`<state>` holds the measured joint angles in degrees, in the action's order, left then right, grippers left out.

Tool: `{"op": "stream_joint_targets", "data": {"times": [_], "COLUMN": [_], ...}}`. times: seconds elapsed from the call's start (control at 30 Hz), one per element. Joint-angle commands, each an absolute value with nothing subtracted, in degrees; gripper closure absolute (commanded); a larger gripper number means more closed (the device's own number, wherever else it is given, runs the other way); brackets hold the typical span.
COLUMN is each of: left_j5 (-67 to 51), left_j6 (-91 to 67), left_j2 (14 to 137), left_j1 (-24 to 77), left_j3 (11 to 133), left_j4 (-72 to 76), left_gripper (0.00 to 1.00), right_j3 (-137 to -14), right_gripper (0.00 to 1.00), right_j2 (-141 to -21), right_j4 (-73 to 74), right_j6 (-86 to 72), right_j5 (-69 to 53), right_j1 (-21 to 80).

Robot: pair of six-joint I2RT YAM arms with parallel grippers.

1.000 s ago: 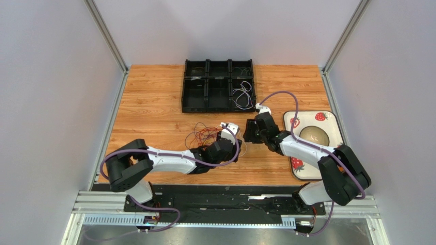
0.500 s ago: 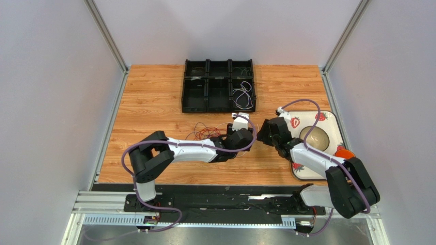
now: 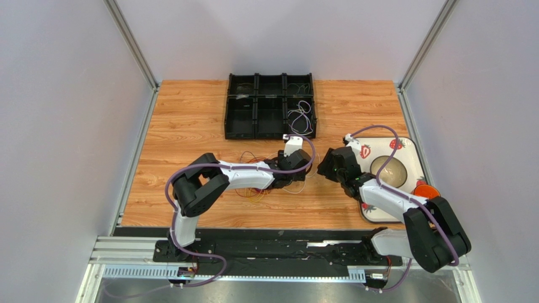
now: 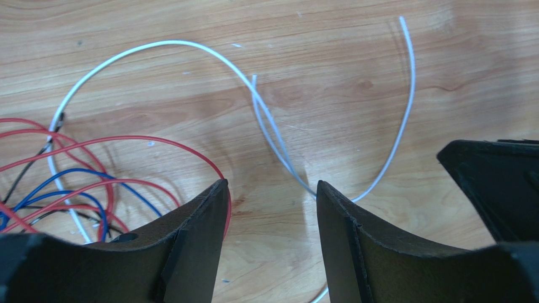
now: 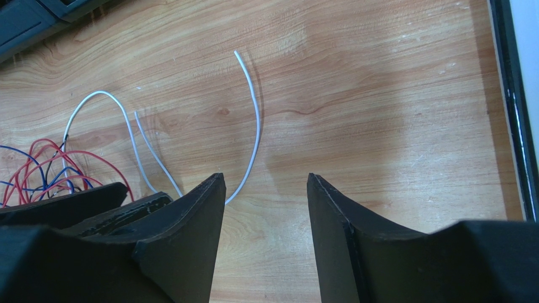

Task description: Untangle the cables

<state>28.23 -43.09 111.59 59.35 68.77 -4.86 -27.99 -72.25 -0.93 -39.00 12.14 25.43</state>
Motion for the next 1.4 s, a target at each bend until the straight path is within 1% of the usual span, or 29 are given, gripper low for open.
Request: {"op": "stream_joint_targets", "data": {"times": [0.0,0.2,0.4,0.43,0.5,0.67,0.83,1.03,1.37], "left_j5": [26.3,27.4,36.5,39.2,39.8,38.9,33.0,30.2,25.4], "left_j6": [-41.9,-42.5,-42.9,-42.6,-42.2,-44.4,-45.1,-45.3,-45.1], "left_j2": [112.7,111.7,110.4,110.0,110.3,114.4,117.5,119.7,120.9], "left_j1": [59.8,59.8,63.3,64.1,65.3,64.9,63.0,60.5,59.1], "left_j3": [72.0,72.7,79.3,80.5,81.6,84.4,84.5,84.7,83.1], "left_j4": [-4.3,-6.1,-18.2,-19.2,-20.6,-23.2,-21.2,-20.0,-18.1], "left_gripper": [0.38,0.38,0.41,0.40,0.39,0.38,0.38,0.38,0.41], "right_j3": [-28.9,-29.4,-29.6,-29.6,-30.0,-29.7,-29.3,-29.5,-30.2], "right_gripper": [0.46,0.46,0.46,0.46,0.46,0.46,0.46,0.46,0.46], "right_j2": [-72.6,-73.5,-73.7,-73.7,-74.1,-73.7,-73.3,-73.7,-74.6], "right_j4": [-3.2,-3.0,-3.0,-3.0,-2.8,-2.6,-2.8,-2.6,-2.4], "right_j6": [-39.8,-39.6,-39.7,-39.7,-39.7,-39.9,-40.3,-40.3,-39.9], "right_j5": [13.8,13.4,13.4,13.4,13.5,13.8,14.1,13.8,13.4], "right_j1": [25.3,25.2,25.2,25.2,25.2,25.2,25.2,25.1,25.1]}}
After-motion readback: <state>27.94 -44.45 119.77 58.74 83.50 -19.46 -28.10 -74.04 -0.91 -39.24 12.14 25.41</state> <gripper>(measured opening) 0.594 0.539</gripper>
